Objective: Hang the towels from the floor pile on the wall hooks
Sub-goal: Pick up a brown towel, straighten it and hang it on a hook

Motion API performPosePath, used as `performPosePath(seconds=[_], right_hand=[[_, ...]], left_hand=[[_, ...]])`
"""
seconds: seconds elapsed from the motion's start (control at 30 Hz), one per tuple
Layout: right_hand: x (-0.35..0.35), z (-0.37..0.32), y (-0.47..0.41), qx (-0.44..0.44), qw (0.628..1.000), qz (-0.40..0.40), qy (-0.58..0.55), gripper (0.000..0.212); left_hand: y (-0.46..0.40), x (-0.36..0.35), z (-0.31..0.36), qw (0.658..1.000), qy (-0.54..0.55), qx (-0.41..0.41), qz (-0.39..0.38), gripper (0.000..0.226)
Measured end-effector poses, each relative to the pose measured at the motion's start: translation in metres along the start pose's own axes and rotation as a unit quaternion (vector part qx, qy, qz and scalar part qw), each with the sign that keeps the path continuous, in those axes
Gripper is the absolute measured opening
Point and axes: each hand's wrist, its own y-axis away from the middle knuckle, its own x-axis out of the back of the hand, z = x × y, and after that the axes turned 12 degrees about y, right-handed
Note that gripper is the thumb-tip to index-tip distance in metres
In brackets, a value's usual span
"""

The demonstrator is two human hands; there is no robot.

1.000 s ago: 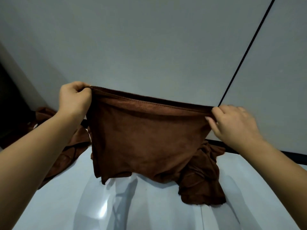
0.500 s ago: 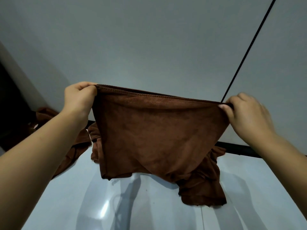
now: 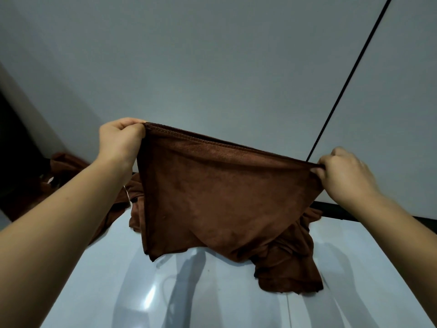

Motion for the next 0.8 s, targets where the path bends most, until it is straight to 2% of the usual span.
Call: performPosePath(seconds=[0.17, 0.27, 0.43, 0.53, 0.63, 0.7, 0.8], right_hand=[[0.002, 0.003, -0.004, -0.044, 0.997, -0.002, -0.064, 0.031], [0.000, 0.003, -0.008, -0.050, 0.983, -0.013, -0.176, 0.022], [-0.009, 0.003, -0.005, -0.146, 0.913, -0.066, -0.376, 0.018], [-0.010, 0.001, -0.005, -0.197, 0.844, -0.083, -0.491, 0.015], [-0.010, -0.007, -0.008, -0.217, 0.785, -0.056, -0.577, 0.020], [-0.009, -0.013, -0.012, -0.225, 0.773, -0.011, -0.593, 0.015], [-0.003, -0.021, -0.017, -0.216, 0.781, 0.051, -0.584, 0.015]], left_hand=[[-0.003, 0.003, 0.000, 1.000, 0.005, 0.001, 0.020, 0.035], [-0.004, 0.006, -0.002, 0.999, 0.006, 0.005, 0.034, 0.035], [-0.002, 0.005, -0.001, 0.999, 0.017, 0.010, 0.042, 0.036], [-0.003, 0.006, 0.001, 0.999, 0.012, 0.003, 0.047, 0.035], [-0.003, 0.008, -0.001, 0.998, 0.015, 0.012, 0.058, 0.036], [-0.003, 0.009, -0.005, 0.997, 0.010, 0.022, 0.069, 0.036], [-0.007, 0.013, -0.007, 0.996, -0.002, 0.026, 0.084, 0.036]])
